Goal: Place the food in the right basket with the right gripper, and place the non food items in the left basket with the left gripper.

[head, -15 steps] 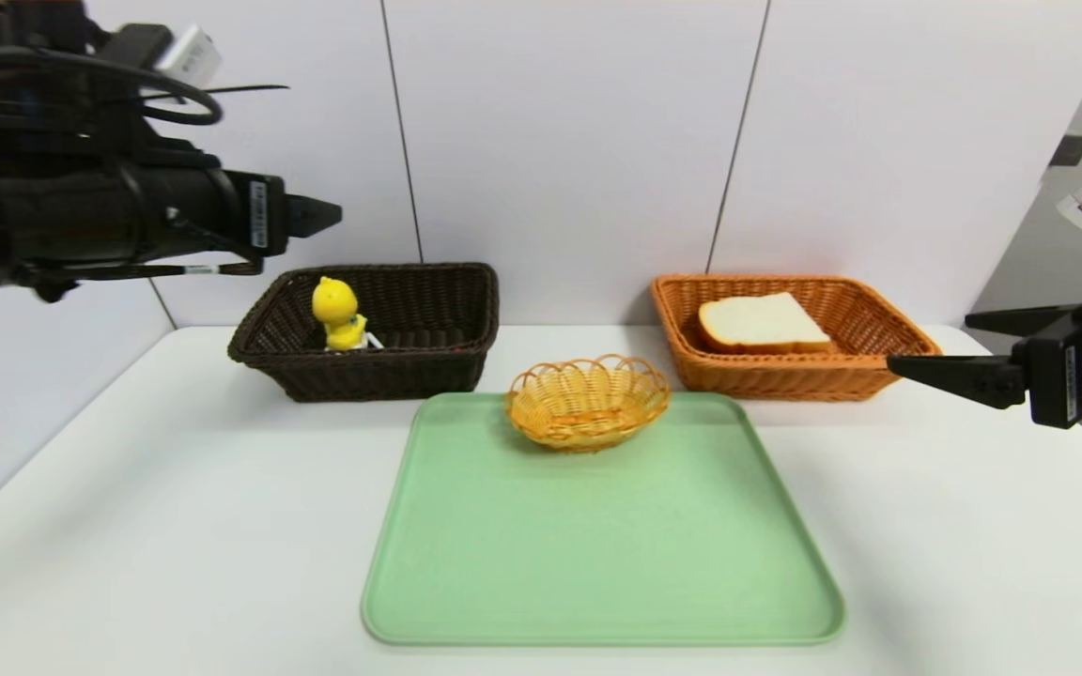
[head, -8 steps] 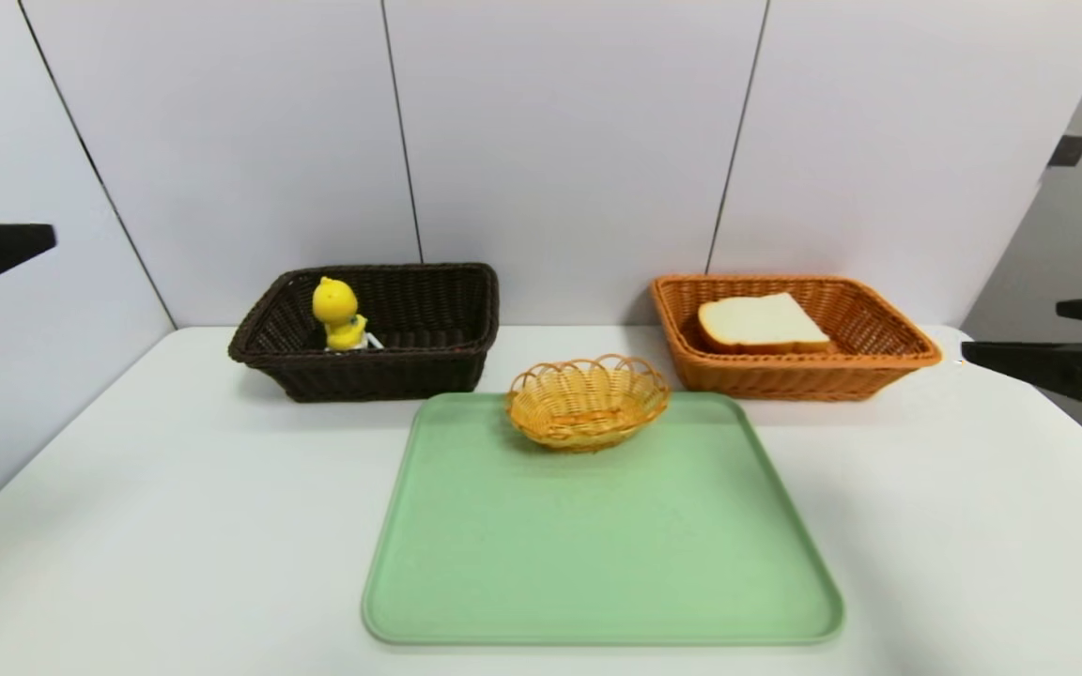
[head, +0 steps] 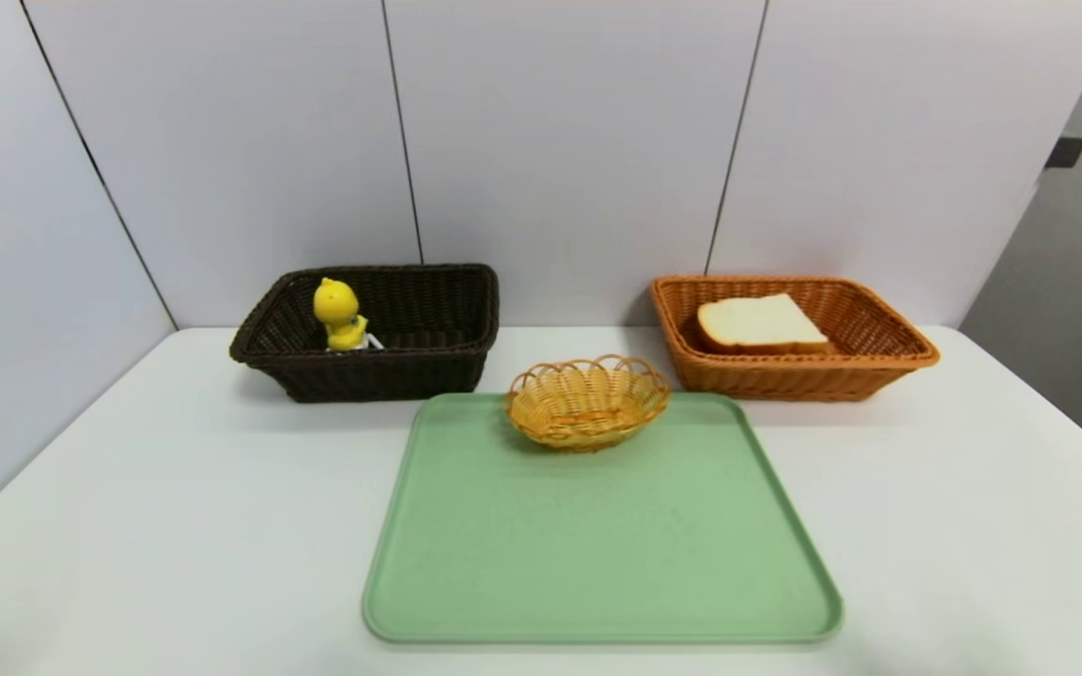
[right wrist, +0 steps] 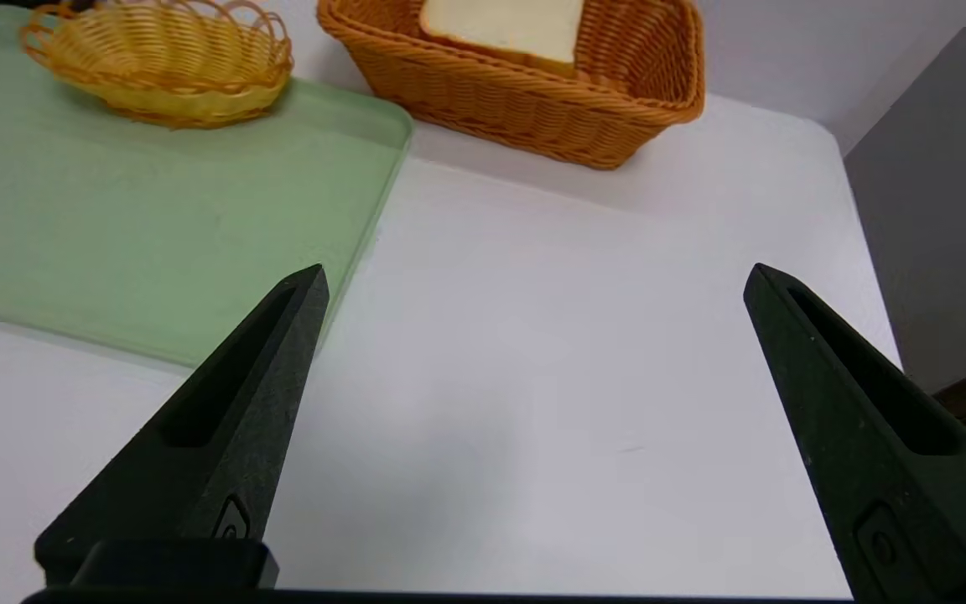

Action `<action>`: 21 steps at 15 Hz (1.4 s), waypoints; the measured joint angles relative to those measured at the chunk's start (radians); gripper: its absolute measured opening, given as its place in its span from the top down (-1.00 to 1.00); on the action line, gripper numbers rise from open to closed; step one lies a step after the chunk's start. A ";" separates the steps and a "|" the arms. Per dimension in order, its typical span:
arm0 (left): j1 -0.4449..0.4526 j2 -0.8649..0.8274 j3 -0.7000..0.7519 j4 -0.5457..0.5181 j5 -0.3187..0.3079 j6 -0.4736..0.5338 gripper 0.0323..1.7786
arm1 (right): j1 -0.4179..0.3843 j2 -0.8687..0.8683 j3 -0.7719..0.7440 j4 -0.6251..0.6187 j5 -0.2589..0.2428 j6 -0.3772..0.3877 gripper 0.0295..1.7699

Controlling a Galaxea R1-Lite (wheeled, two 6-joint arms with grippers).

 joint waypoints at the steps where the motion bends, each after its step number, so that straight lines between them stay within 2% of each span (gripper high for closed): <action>1: 0.000 -0.074 0.038 0.027 -0.039 0.001 -0.90 | 0.001 -0.080 0.042 -0.002 0.017 0.006 -0.93; 3: -0.004 -0.212 0.094 0.108 -0.137 0.004 -0.90 | 0.005 -0.193 0.127 -0.078 0.058 0.066 -0.93; 4: -0.007 -0.271 0.122 0.143 -0.165 0.011 -0.90 | 0.006 -0.222 0.176 -0.145 0.068 0.101 -0.93; 6: -0.014 -0.363 0.195 0.158 -0.177 0.046 -0.90 | 0.008 -0.256 0.273 -0.306 0.087 0.131 -0.93; 8: -0.016 -0.405 0.227 0.129 -0.183 0.061 -0.90 | 0.009 -0.270 0.310 -0.452 0.136 0.180 -0.93; 10: -0.016 -0.424 0.238 0.128 -0.190 0.061 -0.90 | 0.033 -0.277 0.284 -0.422 0.164 0.221 -0.93; 12: -0.016 -0.432 0.253 0.126 -0.188 0.064 -0.90 | 0.085 -0.290 0.232 -0.286 0.174 0.219 -0.93; 14: -0.016 -0.434 0.274 0.123 -0.179 0.064 -0.90 | 0.098 -0.332 0.219 -0.191 0.151 0.216 -0.93; 17: -0.016 -0.435 0.364 0.074 -0.156 0.063 -0.90 | 0.103 -0.445 0.293 -0.173 0.087 0.178 -0.93; 19: -0.016 -0.435 0.461 -0.039 -0.150 0.063 -0.90 | 0.105 -0.510 0.367 -0.230 -0.011 0.120 -0.93; 21: -0.016 -0.435 0.560 -0.215 -0.150 0.054 -0.90 | 0.106 -0.540 0.473 -0.367 -0.090 0.089 -0.93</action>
